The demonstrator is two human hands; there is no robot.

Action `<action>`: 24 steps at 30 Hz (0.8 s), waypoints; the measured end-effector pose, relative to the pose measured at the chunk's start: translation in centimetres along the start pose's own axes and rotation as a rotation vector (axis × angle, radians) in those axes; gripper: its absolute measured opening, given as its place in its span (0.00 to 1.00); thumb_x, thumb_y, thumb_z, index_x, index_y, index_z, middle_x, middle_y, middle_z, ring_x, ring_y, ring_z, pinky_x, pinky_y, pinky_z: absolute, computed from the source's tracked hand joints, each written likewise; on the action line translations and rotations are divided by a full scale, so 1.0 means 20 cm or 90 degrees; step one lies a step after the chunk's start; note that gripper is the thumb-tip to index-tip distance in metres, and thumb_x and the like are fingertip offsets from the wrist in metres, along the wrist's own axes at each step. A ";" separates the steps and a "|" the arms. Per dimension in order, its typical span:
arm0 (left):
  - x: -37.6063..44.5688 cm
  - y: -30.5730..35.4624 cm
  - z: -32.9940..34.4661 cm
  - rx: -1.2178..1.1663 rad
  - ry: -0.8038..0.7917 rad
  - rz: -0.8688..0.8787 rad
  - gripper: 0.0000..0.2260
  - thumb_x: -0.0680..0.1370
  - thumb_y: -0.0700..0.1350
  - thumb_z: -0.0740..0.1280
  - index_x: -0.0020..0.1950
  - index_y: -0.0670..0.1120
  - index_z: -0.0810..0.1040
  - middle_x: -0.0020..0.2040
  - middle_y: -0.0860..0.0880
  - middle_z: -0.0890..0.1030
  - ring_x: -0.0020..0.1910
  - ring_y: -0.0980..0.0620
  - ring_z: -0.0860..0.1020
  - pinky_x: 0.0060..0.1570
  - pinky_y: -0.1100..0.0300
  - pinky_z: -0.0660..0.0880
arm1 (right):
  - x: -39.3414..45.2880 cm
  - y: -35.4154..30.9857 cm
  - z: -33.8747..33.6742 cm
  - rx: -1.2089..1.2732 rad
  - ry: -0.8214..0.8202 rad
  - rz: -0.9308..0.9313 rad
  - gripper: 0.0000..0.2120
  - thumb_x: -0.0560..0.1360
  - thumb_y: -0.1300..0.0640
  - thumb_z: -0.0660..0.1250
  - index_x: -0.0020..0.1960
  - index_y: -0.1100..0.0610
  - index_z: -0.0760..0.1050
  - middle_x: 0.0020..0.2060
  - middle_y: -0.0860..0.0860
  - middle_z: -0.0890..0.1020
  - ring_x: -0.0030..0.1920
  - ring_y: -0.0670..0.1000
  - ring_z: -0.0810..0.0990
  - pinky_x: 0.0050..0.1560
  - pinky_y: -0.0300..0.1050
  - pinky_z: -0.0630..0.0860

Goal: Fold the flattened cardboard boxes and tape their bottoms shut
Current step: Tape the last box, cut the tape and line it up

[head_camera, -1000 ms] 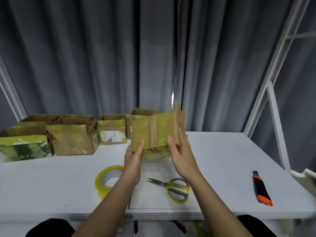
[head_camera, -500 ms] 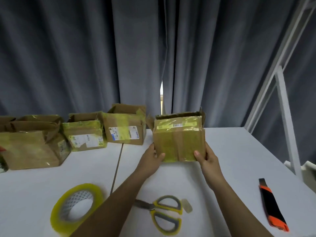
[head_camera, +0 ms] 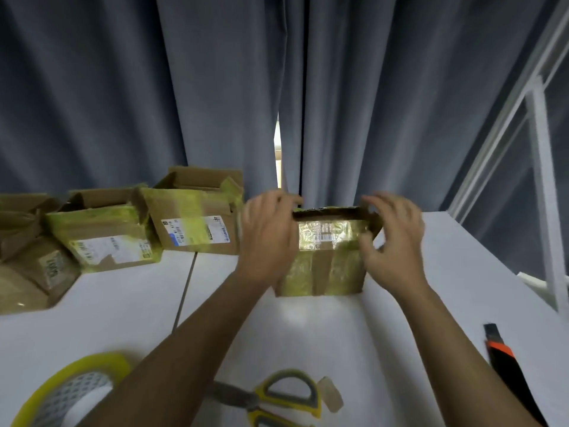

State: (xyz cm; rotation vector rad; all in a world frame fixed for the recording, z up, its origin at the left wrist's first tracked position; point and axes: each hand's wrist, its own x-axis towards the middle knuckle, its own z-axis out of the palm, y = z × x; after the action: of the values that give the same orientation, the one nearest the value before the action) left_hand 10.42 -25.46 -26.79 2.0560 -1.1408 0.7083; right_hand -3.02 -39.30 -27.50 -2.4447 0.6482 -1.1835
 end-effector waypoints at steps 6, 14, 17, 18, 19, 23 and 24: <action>0.20 -0.02 0.04 0.095 -0.387 -0.049 0.17 0.78 0.52 0.54 0.54 0.46 0.80 0.56 0.47 0.76 0.58 0.45 0.72 0.54 0.54 0.65 | 0.07 -0.02 0.07 -0.169 -0.285 -0.038 0.26 0.71 0.54 0.69 0.67 0.50 0.67 0.60 0.47 0.72 0.65 0.51 0.66 0.65 0.46 0.59; 0.31 -0.10 0.02 -0.071 -0.635 -0.212 0.33 0.74 0.63 0.56 0.77 0.60 0.51 0.78 0.56 0.40 0.77 0.44 0.51 0.72 0.49 0.56 | 0.09 0.03 0.14 -0.094 -0.194 -0.020 0.12 0.73 0.58 0.70 0.55 0.53 0.75 0.50 0.45 0.74 0.55 0.49 0.69 0.42 0.43 0.66; 0.31 -0.16 0.06 -0.102 -0.591 -0.200 0.29 0.78 0.57 0.58 0.77 0.59 0.52 0.78 0.53 0.42 0.77 0.45 0.49 0.73 0.47 0.54 | 0.14 0.04 0.22 -0.096 -0.172 0.000 0.11 0.74 0.58 0.68 0.56 0.54 0.75 0.51 0.48 0.75 0.56 0.51 0.69 0.41 0.43 0.66; 0.32 -0.18 0.07 -0.109 -0.572 -0.196 0.28 0.78 0.56 0.59 0.77 0.59 0.53 0.79 0.53 0.43 0.77 0.46 0.49 0.73 0.46 0.54 | 0.16 0.04 0.24 -0.097 -0.178 0.000 0.11 0.75 0.59 0.68 0.57 0.54 0.75 0.52 0.49 0.75 0.57 0.51 0.69 0.43 0.43 0.67; 0.32 -0.20 0.06 -0.129 -0.554 -0.192 0.28 0.78 0.53 0.60 0.77 0.58 0.54 0.79 0.53 0.46 0.77 0.47 0.49 0.73 0.46 0.54 | 0.19 0.04 0.27 -0.097 -0.189 -0.001 0.12 0.75 0.59 0.68 0.58 0.54 0.75 0.53 0.49 0.75 0.59 0.52 0.68 0.45 0.43 0.69; 0.32 -0.28 -0.04 -0.271 -0.398 -0.161 0.25 0.76 0.43 0.63 0.74 0.51 0.64 0.74 0.54 0.62 0.71 0.56 0.61 0.68 0.65 0.58 | 0.31 0.04 0.37 -0.079 -0.219 0.010 0.16 0.75 0.60 0.68 0.62 0.54 0.75 0.60 0.50 0.76 0.64 0.52 0.66 0.56 0.45 0.68; 0.32 -0.31 -0.07 -0.242 -0.333 -0.158 0.25 0.77 0.40 0.63 0.73 0.50 0.65 0.74 0.53 0.62 0.72 0.55 0.61 0.69 0.64 0.57 | 0.34 0.03 0.39 -0.072 -0.219 0.011 0.17 0.75 0.60 0.69 0.62 0.54 0.74 0.61 0.50 0.76 0.64 0.52 0.66 0.58 0.45 0.68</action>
State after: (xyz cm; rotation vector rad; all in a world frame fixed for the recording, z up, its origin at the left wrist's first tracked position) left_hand 18.70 -25.19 -23.10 2.0437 -1.1535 -0.1757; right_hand 6.74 -42.62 -28.12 -2.6418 0.6449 -0.7090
